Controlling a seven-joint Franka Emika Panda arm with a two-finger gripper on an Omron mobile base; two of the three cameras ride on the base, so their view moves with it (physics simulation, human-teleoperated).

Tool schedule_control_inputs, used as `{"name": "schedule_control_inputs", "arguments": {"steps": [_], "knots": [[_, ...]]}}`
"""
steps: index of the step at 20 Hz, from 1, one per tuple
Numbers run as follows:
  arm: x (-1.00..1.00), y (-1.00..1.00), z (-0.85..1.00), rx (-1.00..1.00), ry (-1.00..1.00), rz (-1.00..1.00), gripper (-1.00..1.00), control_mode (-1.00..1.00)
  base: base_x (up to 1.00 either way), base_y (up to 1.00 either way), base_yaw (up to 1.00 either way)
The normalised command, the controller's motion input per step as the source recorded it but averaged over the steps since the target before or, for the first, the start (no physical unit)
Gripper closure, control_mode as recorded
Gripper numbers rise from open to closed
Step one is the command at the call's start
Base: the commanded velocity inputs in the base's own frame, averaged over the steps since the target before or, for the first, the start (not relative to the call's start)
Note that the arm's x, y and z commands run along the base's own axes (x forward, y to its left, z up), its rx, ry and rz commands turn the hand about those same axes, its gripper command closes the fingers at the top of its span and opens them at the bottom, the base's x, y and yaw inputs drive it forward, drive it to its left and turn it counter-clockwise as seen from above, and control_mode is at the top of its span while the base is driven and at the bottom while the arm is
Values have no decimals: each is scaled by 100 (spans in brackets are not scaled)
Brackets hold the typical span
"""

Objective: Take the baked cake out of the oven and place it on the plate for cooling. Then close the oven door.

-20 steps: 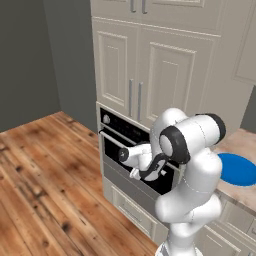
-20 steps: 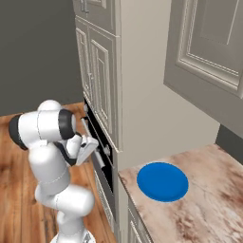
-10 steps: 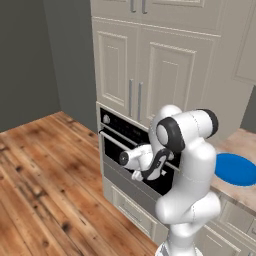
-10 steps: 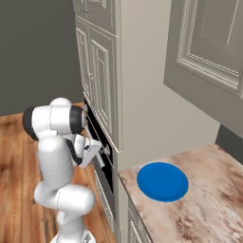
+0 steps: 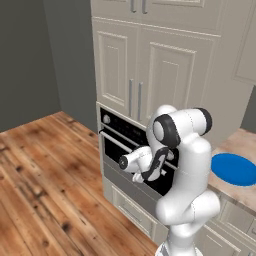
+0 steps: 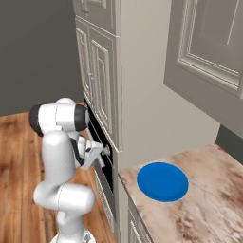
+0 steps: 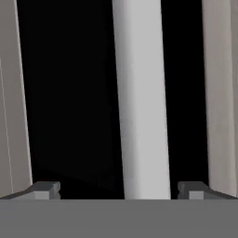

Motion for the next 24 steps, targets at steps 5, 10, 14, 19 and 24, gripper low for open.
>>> {"name": "schedule_control_inputs", "arguments": {"steps": [5,10,14,19,24], "knots": [[2,-2,-23,0,0,0,100,-100,0,0,0],[0,5,-43,0,5,0,100,-100,0,0,0],[-4,34,-55,0,12,0,100,-100,0,0,0],[-18,65,-58,0,11,0,100,-100,0,0,0],[-29,81,-61,0,6,1,100,-100,0,0,0]]}}
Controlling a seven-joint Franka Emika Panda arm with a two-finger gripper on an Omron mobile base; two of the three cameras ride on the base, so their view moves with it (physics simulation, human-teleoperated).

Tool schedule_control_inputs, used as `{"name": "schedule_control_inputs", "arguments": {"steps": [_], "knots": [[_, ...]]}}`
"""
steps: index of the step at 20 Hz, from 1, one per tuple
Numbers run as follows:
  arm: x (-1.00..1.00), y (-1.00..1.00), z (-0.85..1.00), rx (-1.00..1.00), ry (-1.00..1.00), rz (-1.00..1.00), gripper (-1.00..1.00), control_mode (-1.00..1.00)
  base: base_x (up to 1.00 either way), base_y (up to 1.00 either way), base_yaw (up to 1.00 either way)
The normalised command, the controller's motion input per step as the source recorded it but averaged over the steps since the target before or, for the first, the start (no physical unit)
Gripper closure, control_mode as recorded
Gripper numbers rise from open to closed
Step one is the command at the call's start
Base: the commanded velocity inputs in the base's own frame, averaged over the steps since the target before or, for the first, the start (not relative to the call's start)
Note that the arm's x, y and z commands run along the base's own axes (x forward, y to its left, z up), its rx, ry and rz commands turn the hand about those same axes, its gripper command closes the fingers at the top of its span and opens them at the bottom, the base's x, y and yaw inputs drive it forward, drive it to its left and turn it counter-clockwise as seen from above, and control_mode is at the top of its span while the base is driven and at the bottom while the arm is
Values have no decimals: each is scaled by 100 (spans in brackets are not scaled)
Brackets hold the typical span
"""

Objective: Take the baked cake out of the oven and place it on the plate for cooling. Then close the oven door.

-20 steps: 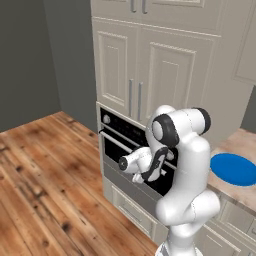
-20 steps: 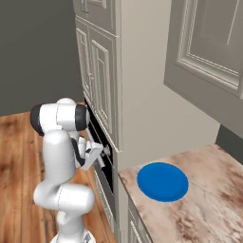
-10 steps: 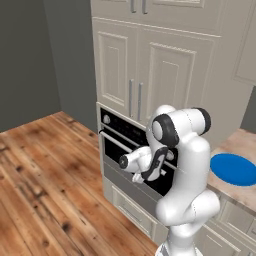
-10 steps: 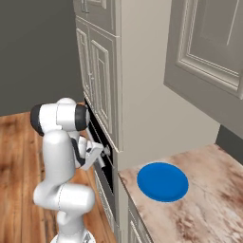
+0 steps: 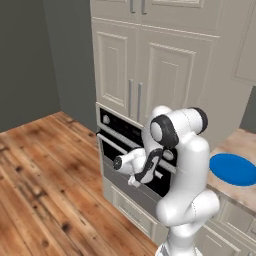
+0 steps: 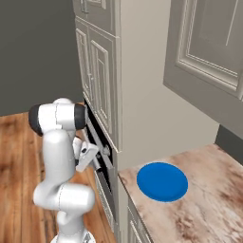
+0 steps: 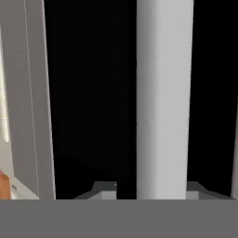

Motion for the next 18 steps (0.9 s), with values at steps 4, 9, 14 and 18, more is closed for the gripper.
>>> {"name": "schedule_control_inputs", "arguments": {"steps": [4,9,14,18], "knots": [[-35,86,-67,-1,0,2,100,-100,0,0,0],[-34,94,-73,-4,0,2,100,-100,0,0,0],[-29,93,-73,-4,0,1,100,-100,0,0,0],[-21,84,-70,-2,0,1,100,-100,0,0,0]]}}
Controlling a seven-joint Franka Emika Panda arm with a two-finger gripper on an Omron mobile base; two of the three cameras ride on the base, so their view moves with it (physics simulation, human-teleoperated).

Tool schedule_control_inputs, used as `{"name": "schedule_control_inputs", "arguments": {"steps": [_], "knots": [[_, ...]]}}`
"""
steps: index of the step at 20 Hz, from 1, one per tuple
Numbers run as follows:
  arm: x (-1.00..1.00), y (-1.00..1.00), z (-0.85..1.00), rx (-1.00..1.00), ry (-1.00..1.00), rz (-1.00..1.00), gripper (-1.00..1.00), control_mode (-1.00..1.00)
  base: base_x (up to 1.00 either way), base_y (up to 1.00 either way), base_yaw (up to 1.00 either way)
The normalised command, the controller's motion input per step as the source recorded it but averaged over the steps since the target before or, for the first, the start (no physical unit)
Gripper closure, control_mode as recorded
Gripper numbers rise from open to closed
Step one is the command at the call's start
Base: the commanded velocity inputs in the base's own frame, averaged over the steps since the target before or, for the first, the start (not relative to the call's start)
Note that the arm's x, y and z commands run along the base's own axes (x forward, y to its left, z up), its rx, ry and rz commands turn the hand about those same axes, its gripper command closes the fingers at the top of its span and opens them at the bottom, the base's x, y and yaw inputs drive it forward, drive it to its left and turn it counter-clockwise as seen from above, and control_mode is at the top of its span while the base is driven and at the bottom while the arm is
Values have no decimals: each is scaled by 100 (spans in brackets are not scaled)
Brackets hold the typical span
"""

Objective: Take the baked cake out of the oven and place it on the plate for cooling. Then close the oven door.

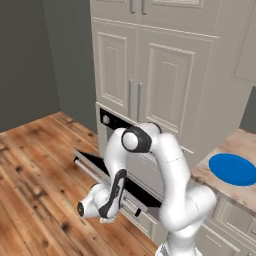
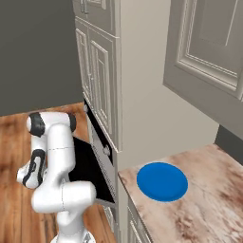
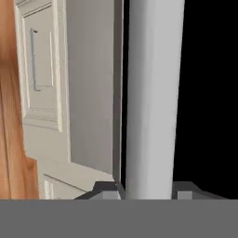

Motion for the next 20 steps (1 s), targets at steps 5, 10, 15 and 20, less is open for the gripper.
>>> {"name": "schedule_control_inputs", "arguments": {"steps": [5,10,15,20], "knots": [[-15,68,-54,0,1,0,-100,-100,0,0,0],[-36,32,1,0,0,2,-100,-100,0,0,0],[-66,20,91,12,0,3,-100,-100,0,0,0],[-56,3,100,18,0,0,-100,-100,0,0,0]]}}
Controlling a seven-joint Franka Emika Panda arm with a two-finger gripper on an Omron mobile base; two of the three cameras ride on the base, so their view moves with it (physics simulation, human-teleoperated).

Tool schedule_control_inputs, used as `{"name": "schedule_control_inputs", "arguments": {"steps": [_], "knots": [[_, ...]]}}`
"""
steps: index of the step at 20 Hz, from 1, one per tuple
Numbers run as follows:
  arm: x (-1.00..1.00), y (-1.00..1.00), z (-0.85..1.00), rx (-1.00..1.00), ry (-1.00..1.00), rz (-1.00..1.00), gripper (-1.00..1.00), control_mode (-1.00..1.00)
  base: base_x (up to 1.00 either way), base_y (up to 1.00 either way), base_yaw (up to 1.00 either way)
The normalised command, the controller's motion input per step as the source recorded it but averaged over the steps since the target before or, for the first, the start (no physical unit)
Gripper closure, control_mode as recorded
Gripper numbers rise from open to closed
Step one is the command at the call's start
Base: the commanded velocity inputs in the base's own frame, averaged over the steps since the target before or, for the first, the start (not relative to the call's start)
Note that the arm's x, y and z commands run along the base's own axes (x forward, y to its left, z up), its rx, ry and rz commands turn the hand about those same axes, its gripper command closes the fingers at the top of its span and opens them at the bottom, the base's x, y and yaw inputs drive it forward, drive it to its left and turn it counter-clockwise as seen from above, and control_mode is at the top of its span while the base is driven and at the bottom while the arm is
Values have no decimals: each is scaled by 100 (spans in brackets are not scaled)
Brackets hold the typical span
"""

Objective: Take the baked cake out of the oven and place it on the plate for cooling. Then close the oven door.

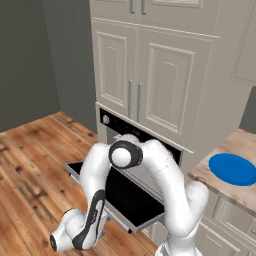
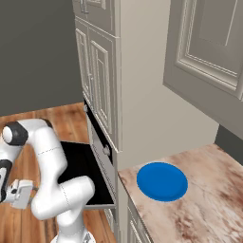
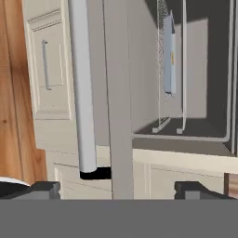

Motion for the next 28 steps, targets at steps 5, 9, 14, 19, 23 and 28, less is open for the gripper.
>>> {"name": "schedule_control_inputs", "arguments": {"steps": [5,9,14,19,23,28], "knots": [[-14,0,100,13,-6,0,-100,-100,0,0,0],[0,-8,100,4,-7,0,-100,-100,0,0,0],[0,-15,100,0,-5,0,-100,-100,0,0,0],[2,-24,89,-1,-1,-3,-100,-100,0,0,0],[12,-33,43,-7,-1,-8,-100,-100,0,0,0],[26,-41,18,-8,0,-6,-100,-100,0,0,0]]}}
